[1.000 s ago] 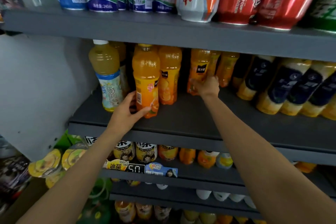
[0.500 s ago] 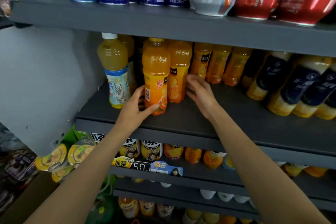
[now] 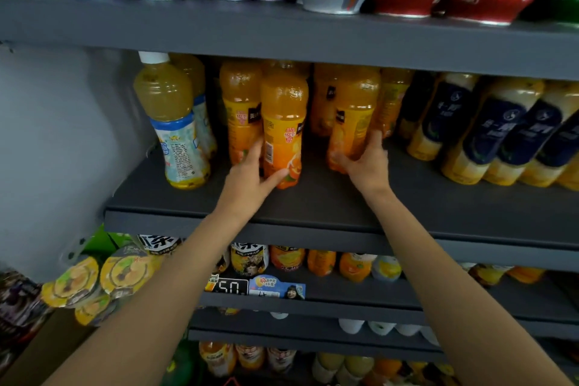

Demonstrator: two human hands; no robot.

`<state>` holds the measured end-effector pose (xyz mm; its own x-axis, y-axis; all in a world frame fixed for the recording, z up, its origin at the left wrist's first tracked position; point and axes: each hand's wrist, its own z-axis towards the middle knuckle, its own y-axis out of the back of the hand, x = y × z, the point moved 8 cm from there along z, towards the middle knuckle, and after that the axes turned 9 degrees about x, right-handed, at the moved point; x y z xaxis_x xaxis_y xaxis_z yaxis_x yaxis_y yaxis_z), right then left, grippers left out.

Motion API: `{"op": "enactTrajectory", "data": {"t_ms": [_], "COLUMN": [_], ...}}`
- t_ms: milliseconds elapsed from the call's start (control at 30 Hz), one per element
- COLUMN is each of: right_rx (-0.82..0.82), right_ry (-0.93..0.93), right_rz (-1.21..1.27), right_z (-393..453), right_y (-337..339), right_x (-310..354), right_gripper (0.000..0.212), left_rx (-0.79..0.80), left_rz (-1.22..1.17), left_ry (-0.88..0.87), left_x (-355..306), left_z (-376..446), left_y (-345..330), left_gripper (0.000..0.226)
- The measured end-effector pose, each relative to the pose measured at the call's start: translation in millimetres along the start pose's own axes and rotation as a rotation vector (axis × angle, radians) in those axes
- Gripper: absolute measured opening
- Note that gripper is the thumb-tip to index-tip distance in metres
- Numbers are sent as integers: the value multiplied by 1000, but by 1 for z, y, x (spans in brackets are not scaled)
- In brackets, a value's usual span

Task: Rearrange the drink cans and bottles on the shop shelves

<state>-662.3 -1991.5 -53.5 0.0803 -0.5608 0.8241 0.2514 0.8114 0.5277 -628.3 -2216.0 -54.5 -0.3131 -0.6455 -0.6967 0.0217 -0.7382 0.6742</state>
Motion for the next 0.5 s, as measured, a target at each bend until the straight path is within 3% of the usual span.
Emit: {"op": "enactTrajectory", "data": {"t_ms": [100,267,500], "right_rx": [-126,-154,-182], "right_ry": [-27,-91,-140], "right_rz": [-68,-267,-220], "right_z": [4,21,37], "right_y": [34,58,63], "right_x": [-14,-28,-40], "right_gripper": [73,70,62], "left_rx": [-4,20,48], "left_rz": [42,29,-17], "left_ry": [-15,80,131], "left_x": [-21,-50,-68], "left_z": [22,64,97], "left_y": [-24,-62,-98], "left_gripper": [70,71,64]}}
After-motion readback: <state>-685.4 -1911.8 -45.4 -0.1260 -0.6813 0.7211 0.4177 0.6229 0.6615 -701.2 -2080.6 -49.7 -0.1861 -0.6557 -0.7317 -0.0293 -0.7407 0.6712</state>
